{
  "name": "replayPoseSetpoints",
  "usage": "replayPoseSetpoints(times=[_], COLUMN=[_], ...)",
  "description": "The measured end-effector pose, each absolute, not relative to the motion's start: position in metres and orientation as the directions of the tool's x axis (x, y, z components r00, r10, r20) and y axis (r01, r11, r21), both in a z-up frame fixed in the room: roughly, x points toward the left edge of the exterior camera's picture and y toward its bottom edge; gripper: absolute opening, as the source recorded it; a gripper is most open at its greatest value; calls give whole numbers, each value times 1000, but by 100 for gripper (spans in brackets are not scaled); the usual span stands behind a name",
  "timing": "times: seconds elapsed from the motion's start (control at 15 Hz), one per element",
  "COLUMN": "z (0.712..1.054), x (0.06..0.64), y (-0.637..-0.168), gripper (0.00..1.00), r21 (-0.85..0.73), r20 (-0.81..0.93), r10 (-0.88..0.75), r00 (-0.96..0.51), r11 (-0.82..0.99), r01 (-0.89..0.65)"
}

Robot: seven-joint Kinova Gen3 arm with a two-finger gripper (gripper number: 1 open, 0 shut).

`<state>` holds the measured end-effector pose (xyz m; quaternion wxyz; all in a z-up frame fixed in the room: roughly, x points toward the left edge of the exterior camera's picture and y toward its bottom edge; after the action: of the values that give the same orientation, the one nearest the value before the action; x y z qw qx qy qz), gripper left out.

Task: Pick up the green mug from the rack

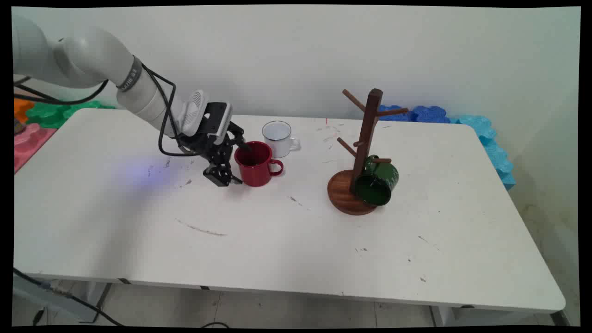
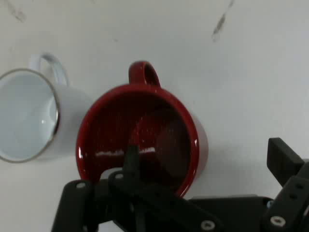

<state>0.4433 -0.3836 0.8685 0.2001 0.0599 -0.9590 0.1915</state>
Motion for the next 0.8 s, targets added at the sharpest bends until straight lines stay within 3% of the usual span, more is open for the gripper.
replayPoseSetpoints(times=[0.8], z=[913], x=[396], y=[-365], gripper=[100], r21=[-197], r20=[563], r10=[-255], r00=[-786], r11=[882], r01=[-427])
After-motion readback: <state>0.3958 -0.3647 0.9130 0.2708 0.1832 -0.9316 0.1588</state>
